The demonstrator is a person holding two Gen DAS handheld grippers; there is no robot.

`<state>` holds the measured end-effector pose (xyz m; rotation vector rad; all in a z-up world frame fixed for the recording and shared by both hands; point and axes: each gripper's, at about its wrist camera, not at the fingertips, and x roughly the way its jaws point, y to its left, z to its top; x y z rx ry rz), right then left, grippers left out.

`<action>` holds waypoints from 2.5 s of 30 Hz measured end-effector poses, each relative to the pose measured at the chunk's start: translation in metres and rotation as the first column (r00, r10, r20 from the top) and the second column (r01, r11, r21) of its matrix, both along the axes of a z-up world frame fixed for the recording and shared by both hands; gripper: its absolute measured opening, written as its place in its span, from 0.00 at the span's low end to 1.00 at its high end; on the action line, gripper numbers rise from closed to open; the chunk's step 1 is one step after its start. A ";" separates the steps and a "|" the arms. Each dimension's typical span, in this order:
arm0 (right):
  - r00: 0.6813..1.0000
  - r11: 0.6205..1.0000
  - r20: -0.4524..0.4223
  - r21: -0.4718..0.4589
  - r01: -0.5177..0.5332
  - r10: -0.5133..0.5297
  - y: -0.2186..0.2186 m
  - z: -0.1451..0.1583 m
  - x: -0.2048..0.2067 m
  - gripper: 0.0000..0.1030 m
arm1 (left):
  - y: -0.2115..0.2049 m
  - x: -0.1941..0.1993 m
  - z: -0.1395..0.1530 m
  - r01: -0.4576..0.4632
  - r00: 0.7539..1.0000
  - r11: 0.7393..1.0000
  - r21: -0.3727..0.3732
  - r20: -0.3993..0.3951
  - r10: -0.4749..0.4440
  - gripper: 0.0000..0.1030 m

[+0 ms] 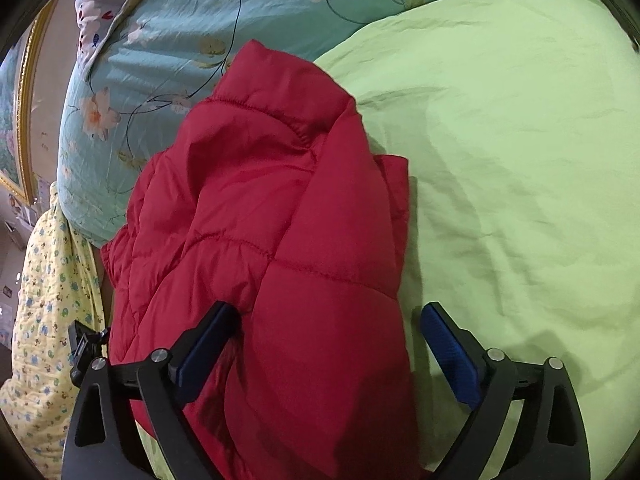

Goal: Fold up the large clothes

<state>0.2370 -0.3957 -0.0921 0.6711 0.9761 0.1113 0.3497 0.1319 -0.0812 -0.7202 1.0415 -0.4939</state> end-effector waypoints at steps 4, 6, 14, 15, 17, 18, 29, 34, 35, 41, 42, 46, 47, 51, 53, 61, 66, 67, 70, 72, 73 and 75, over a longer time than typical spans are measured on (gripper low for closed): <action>0.999 0.996 -0.027 0.085 -0.035 0.038 0.001 -0.013 0.014 0.98 | -0.002 0.006 -0.009 0.008 1.000 1.000 -0.027 -0.027 -0.008 0.80; 0.998 0.992 -0.028 0.111 -0.059 0.062 0.005 -0.015 0.018 0.96 | -0.002 0.007 -0.011 0.008 0.999 0.999 -0.043 -0.033 -0.010 0.79; 0.987 0.985 -0.026 0.078 -0.156 0.158 0.029 0.010 0.007 0.48 | -0.005 -0.017 0.016 0.044 0.997 0.999 -0.029 0.065 -0.042 0.50; 0.986 0.984 -0.024 0.068 -0.163 0.165 0.032 0.014 0.005 0.45 | -0.004 -0.023 0.022 0.046 0.996 0.998 -0.032 0.079 -0.044 0.49; 0.982 0.981 -0.020 0.048 -0.187 0.188 0.041 0.025 -0.007 0.42 | -0.001 -0.034 0.031 0.050 0.994 0.998 -0.034 0.094 -0.047 0.48; 0.980 0.980 -0.018 0.043 -0.197 0.197 0.045 0.029 -0.012 0.41 | 0.001 -0.040 0.036 0.053 0.994 0.998 -0.036 0.102 -0.049 0.48; 0.970 0.964 0.019 0.113 -0.242 0.242 0.067 0.048 -0.114 0.39 | 0.031 -0.145 0.067 0.123 0.983 0.992 -0.029 0.144 -0.117 0.47; 0.969 0.960 0.019 0.131 -0.248 0.247 0.070 0.044 -0.149 0.39 | 0.043 -0.184 0.062 0.126 0.984 0.991 -0.041 0.133 -0.119 0.47; 0.967 0.961 0.016 0.108 -0.255 0.255 0.072 0.044 -0.153 0.39 | 0.043 -0.188 0.061 0.126 0.984 0.992 -0.028 0.133 -0.121 0.47; 0.978 0.976 0.016 0.048 -0.210 0.210 0.086 0.044 -0.145 0.41 | 0.037 -0.184 0.049 0.073 0.990 0.992 0.108 0.116 -0.085 0.47; 0.980 0.979 0.015 0.043 -0.198 0.198 0.082 0.042 -0.147 0.42 | 0.033 -0.180 0.047 0.057 0.991 0.988 0.143 0.109 -0.074 0.47; 0.992 0.991 0.008 0.042 -0.130 0.130 0.072 0.026 -0.148 0.52 | 0.022 -0.173 0.035 0.008 0.994 0.972 0.234 0.103 -0.033 0.50; 0.993 0.992 0.014 0.044 -0.116 0.115 0.070 0.023 -0.149 0.54 | 0.019 -0.173 0.033 -0.005 0.994 0.967 0.257 0.110 -0.024 0.52; 0.995 0.997 0.056 0.014 -0.081 0.080 0.066 0.011 -0.164 0.63 | 0.008 -0.171 0.027 -0.071 0.990 0.931 0.359 0.140 0.021 0.71; 0.996 0.998 0.073 0.021 -0.060 0.058 0.066 0.008 -0.168 0.66 | 0.010 -0.173 0.027 -0.092 0.989 0.925 0.370 0.141 0.042 0.76; 0.993 0.999 0.114 -0.009 -0.035 0.036 0.065 0.010 -0.176 0.70 | 0.018 -0.200 0.053 -0.216 0.969 0.885 0.413 0.201 0.143 0.79; 0.992 1.000 0.126 -0.007 -0.005 0.006 0.063 0.009 -0.179 0.77 | 0.021 -0.222 0.073 -0.236 0.957 0.877 0.419 0.254 0.136 0.79; 0.992 1.000 0.127 -0.012 0.003 -0.001 0.063 0.010 -0.180 0.78 | 0.018 -0.225 0.076 -0.231 0.957 0.878 0.419 0.261 0.127 0.79; 0.990 0.999 0.139 -0.038 0.025 -0.020 0.064 0.013 -0.184 0.79 | 0.005 -0.235 0.083 -0.196 0.957 0.890 0.413 0.278 0.082 0.79; 0.989 0.998 0.146 -0.051 0.040 -0.032 0.064 0.015 -0.188 0.80 | -0.008 -0.243 0.086 -0.153 0.958 0.898 0.413 0.286 0.032 0.79; 0.987 0.997 0.152 -0.057 0.050 -0.041 0.064 0.017 -0.190 0.80 | -0.015 -0.247 0.089 -0.137 0.956 0.901 0.411 0.294 0.011 0.79; 0.984 0.995 0.169 -0.071 0.074 -0.061 0.062 0.020 -0.196 0.80 | -0.027 -0.258 0.093 -0.097 0.948 0.910 0.404 0.317 -0.040 0.79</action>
